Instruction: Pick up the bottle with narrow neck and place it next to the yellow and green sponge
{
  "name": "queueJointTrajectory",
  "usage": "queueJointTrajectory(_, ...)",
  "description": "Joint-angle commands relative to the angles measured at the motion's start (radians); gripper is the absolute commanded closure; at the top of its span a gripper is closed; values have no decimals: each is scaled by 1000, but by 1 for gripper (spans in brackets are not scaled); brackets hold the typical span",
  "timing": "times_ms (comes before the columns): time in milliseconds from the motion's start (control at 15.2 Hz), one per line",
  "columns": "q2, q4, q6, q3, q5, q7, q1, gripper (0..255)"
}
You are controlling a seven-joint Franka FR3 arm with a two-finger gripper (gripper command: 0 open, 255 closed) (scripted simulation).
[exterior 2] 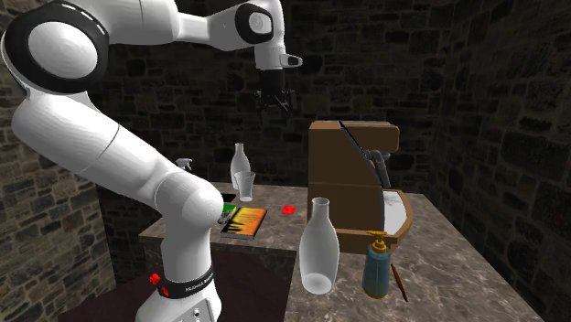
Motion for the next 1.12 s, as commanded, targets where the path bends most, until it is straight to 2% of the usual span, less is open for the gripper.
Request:
queueJointTrajectory(0, 0, 0, 0, 0, 0, 0, 0, 0)
queueJointTrajectory(594, -123, -229, 104, -187, -124, -213, -53, 0)
queueJointTrajectory(1056, -140, -340, 205, -361, -250, -388, -117, 0)
